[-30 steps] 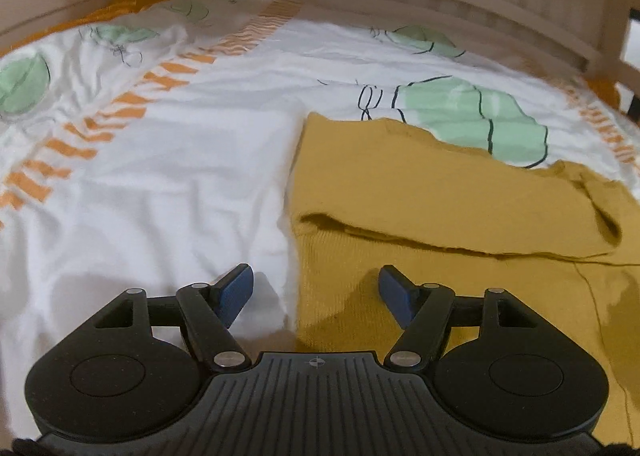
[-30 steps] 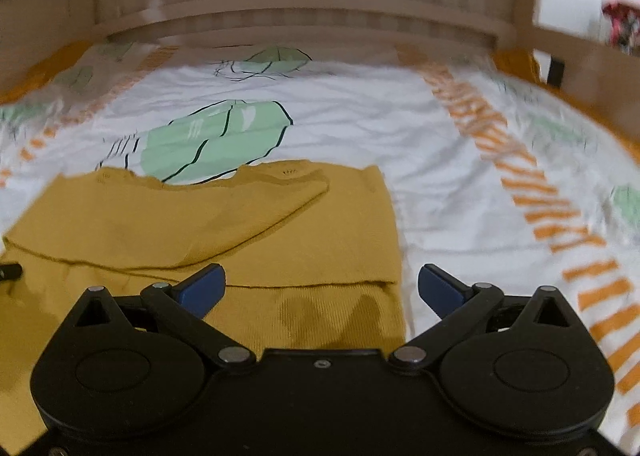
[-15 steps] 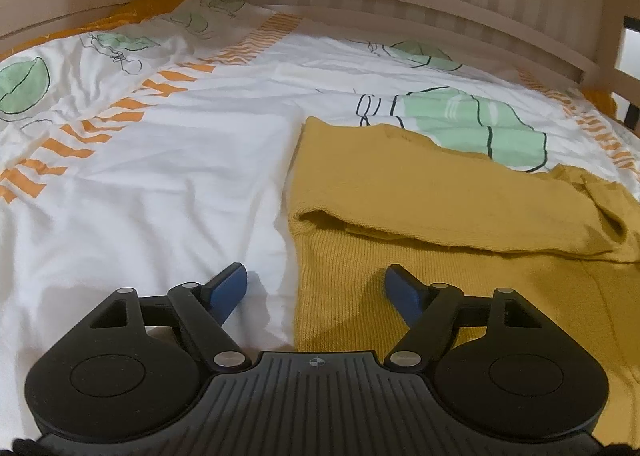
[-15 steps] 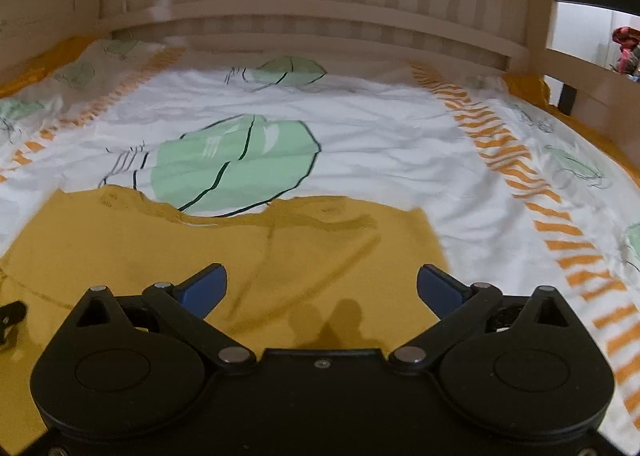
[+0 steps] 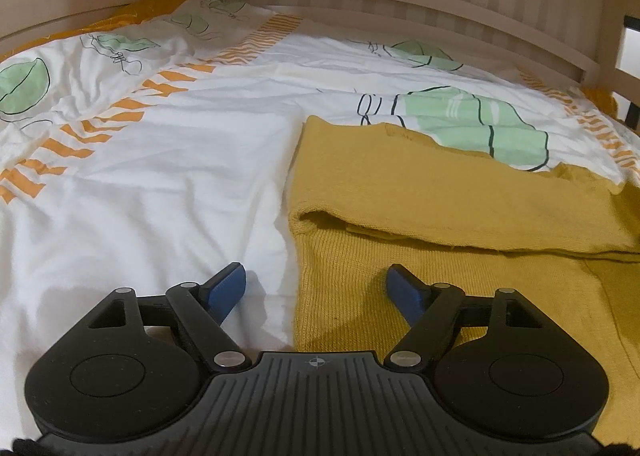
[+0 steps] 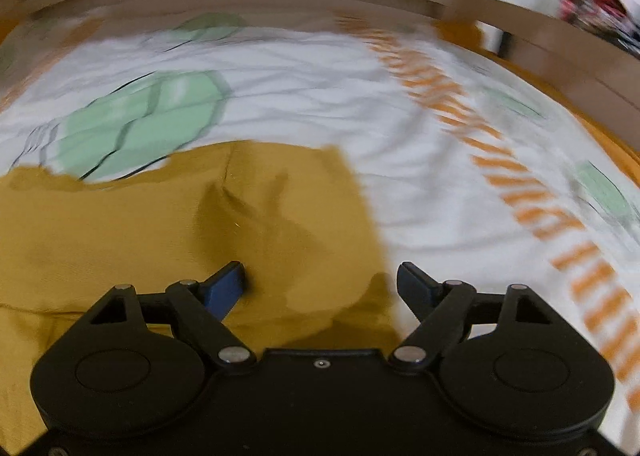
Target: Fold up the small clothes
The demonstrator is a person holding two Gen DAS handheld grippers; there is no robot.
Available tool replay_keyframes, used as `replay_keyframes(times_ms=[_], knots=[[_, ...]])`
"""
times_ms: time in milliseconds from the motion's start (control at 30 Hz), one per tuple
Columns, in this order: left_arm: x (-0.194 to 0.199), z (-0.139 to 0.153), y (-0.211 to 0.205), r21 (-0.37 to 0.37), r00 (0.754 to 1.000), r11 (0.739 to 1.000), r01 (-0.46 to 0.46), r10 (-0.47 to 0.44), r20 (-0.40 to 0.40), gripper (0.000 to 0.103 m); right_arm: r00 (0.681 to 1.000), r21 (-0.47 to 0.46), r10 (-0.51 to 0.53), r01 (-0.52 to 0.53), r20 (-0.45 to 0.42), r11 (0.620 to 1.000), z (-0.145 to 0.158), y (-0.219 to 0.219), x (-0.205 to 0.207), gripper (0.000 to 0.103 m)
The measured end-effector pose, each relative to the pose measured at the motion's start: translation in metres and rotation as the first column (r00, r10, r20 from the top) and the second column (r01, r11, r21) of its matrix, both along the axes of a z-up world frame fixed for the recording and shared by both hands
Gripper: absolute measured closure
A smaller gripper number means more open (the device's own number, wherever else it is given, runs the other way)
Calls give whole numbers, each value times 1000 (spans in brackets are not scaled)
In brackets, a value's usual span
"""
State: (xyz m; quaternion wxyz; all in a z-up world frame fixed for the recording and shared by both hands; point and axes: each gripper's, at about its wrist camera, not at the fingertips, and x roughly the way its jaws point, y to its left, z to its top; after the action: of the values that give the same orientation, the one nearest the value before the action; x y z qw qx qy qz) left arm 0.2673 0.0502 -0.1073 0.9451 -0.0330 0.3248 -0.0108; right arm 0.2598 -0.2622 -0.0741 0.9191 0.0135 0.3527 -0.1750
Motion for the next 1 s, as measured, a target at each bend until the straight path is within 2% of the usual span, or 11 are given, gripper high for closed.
replay_keyframes(times_ms=[133,233,300,367,433,500,633,800,867,933,1000], knots=[[0,0,0,-1,1000,1000,0,0,0,26,999,97,-20,16,46,995,11,-22,-15,20],[0,0,0,-2,1000,1000,0,0,1,26,993,158,44,-61,109,986,18,-26,-18,20],[0,0,0,-1,1000,1000,0,0,1,26,990,178,77,-98,121,979,18,-26,-14,20],[0,0,0,-1,1000,1000,0,0,1,26,986,184,111,-132,123,974,15,-27,-8,24],[0,0,0,0,1000,1000,0,0,1,26,983,188,142,-162,116,969,11,-27,-1,34],[0,0,0,0,1000,1000,0,0,1,26,982,201,162,-179,99,963,5,-29,7,39],[0,-1,0,-1,1000,1000,0,0,1,25,987,213,150,-159,60,964,-5,-31,16,40],[0,-1,0,-2,1000,1000,0,0,2,25,990,216,131,-141,60,966,-4,-31,18,40],[0,-1,0,-1,1000,1000,0,0,2,25,987,214,148,-157,62,964,-3,-29,19,51],[0,-1,0,-2,1000,1000,0,0,2,25,982,205,181,-188,53,961,-1,-24,21,79],[0,-1,0,-1,1000,1000,0,0,2,25,975,218,216,-223,55,950,1,-19,21,83]])
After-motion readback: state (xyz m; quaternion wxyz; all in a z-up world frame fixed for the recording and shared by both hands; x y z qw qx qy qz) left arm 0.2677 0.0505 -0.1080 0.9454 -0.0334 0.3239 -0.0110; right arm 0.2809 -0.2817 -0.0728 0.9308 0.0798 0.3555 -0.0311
